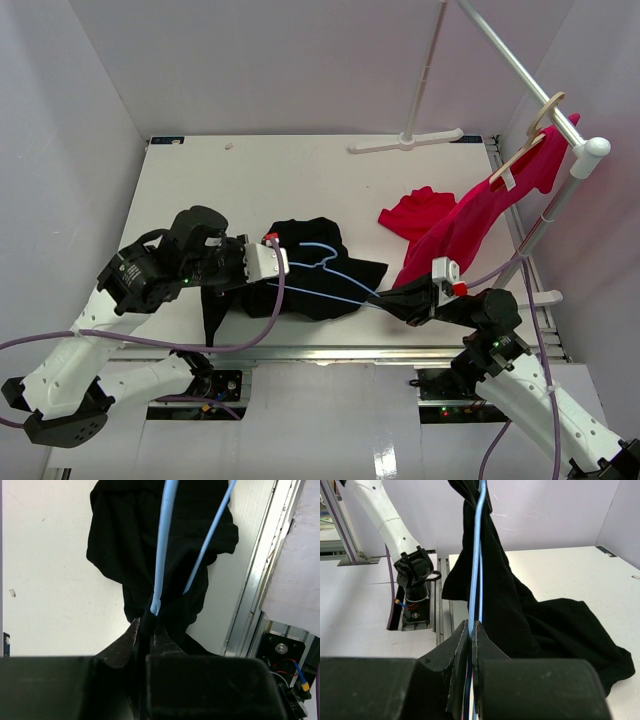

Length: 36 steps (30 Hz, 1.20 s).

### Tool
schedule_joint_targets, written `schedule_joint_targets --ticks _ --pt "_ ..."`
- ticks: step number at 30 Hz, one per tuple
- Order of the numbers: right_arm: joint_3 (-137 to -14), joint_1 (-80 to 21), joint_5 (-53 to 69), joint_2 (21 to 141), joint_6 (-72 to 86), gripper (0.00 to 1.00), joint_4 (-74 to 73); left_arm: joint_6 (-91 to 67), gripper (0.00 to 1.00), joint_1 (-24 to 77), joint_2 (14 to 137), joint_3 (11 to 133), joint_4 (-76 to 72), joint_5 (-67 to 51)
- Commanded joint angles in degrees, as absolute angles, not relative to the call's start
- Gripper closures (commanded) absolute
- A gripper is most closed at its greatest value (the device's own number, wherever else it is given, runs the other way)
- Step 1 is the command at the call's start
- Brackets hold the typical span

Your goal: Place the t-shirt on the hanger

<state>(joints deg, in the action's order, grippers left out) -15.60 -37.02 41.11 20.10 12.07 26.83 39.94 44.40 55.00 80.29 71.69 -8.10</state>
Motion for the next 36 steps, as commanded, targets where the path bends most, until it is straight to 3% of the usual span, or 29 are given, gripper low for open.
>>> schedule_joint_targets --ticks 1,7,14,30,36 --pt "-20.1 -36.8 43.4 17.2 12.6 0.92 30.3 40.5 0.89 44.7 55.3 85.3 69.3 -20.4" --pt "-21.2 -36.8 45.2 18.6 12.6 0.92 30.3 40.5 0.84 44.6 57.2 90.5 65.5 -37.2" --pt "-23.0 -36.8 46.0 22.6 13.1 0.92 31.7 38.9 0.75 44.7 57.8 87.1 61.0 -42.4" --pt "-24.0 -36.8 46.1 30.7 17.5 0.92 40.4 39.2 0.74 44.6 56.0 81.7 59.6 -46.2" --pt "-23.4 -36.8 46.0 28.3 16.5 0.92 38.6 33.6 0.40 44.6 54.9 84.0 57.1 -36.7"
